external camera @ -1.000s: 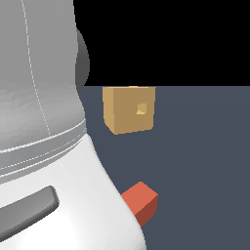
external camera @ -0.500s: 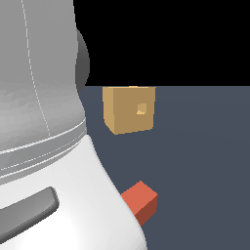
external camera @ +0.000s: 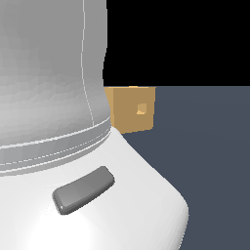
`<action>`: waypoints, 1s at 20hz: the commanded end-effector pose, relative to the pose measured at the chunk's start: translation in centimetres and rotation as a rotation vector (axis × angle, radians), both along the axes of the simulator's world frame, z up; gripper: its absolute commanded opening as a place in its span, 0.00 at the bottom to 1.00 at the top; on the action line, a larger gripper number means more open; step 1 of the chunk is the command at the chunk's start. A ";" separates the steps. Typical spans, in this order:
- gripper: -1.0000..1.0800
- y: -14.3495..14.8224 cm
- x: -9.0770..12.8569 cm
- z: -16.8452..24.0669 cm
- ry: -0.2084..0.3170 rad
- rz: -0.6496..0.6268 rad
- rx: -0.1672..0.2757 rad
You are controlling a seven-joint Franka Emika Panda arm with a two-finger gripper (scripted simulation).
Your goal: Insert the peg into the horizontal hole in a box.
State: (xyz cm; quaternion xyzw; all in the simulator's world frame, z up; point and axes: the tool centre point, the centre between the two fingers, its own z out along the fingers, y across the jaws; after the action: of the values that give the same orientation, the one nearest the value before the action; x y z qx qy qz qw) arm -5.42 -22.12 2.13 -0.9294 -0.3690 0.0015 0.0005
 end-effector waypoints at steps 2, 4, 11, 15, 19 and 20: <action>0.00 0.7 1.7 0.5 -0.003 0.056 -0.001; 0.00 1.3 2.8 0.8 -0.003 0.098 -0.002; 0.00 4.9 7.9 2.1 -0.002 0.299 -0.002; 0.00 7.8 10.9 3.0 -0.002 0.436 -0.003; 0.00 11.5 13.7 3.9 -0.003 0.584 -0.002; 0.00 12.5 14.3 4.2 -0.003 0.621 -0.002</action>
State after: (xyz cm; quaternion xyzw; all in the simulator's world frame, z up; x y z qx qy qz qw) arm 7.80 -11.14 5.77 -0.7902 -0.6128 0.0018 -0.0005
